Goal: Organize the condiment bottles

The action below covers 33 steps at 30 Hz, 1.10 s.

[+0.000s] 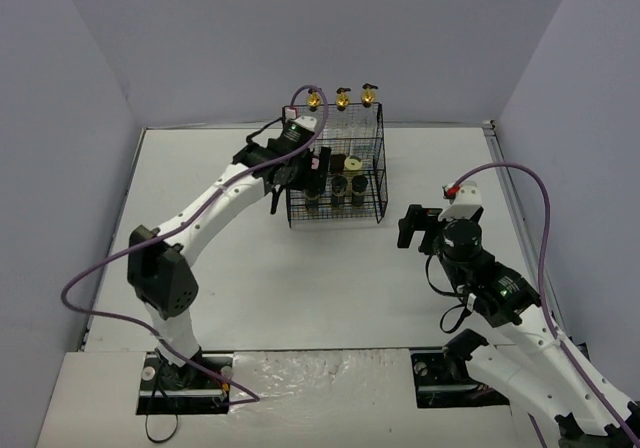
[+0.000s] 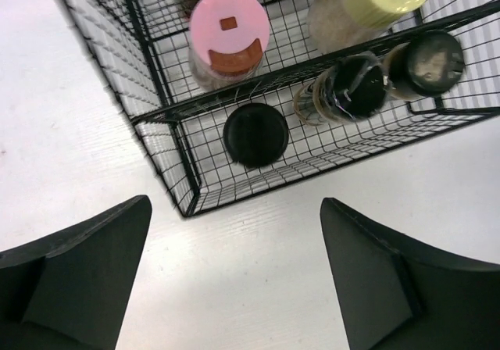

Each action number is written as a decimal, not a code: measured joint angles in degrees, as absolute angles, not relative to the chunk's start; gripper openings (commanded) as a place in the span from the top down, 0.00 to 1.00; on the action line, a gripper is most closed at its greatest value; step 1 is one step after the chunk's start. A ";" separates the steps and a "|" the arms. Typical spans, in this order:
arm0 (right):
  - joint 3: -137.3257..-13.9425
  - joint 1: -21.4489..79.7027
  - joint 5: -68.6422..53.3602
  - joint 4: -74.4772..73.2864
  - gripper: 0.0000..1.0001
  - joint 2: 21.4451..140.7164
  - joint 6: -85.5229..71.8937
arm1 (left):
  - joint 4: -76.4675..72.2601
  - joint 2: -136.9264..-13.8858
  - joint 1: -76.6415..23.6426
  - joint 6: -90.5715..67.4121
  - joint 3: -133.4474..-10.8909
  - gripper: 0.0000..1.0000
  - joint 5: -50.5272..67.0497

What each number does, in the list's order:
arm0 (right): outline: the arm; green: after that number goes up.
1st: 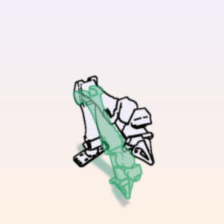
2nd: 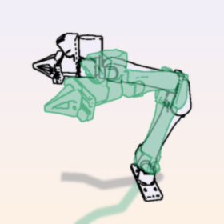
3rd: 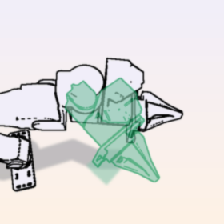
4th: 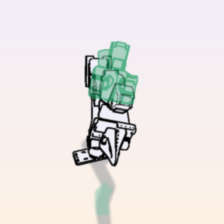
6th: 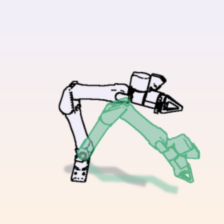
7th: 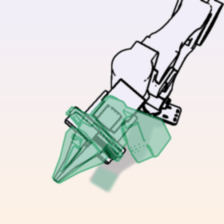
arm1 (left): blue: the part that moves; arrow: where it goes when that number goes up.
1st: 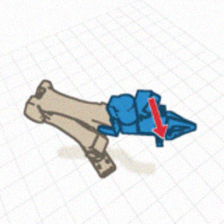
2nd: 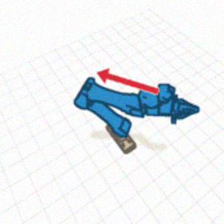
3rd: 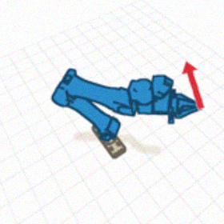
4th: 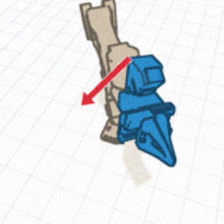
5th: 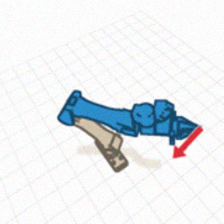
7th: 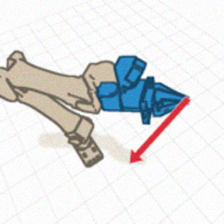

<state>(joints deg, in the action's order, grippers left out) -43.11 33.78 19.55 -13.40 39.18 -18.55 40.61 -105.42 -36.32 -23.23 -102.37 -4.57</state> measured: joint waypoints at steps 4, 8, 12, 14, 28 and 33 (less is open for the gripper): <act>-44.31 33.78 20.71 -13.80 0.00 37.71 -17.60 | 38.28 -93.11 -36.32 -22.82 -94.88 0.03 -6.38; -45.72 33.78 22.61 -13.97 0.00 34.89 -15.92 | 34.31 -77.50 -36.28 -21.12 -83.14 0.03 -11.66; -47.12 33.78 24.86 -13.98 0.00 32.04 -13.53 | 30.89 -61.98 -35.26 -18.79 -69.59 0.03 -18.47; -47.80 33.78 25.70 -13.91 0.00 31.01 -12.26 | 29.74 -55.39 -33.89 -17.86 -64.39 0.03 -21.44; -47.12 33.78 31.39 -12.90 0.01 25.63 -6.27 | 25.65 -33.17 -26.73 -13.46 -46.88 0.03 -30.14; -46.27 33.78 31.80 -12.61 0.01 25.19 -5.86 | 24.01 -35.28 -21.34 -14.42 -45.80 0.03 -27.80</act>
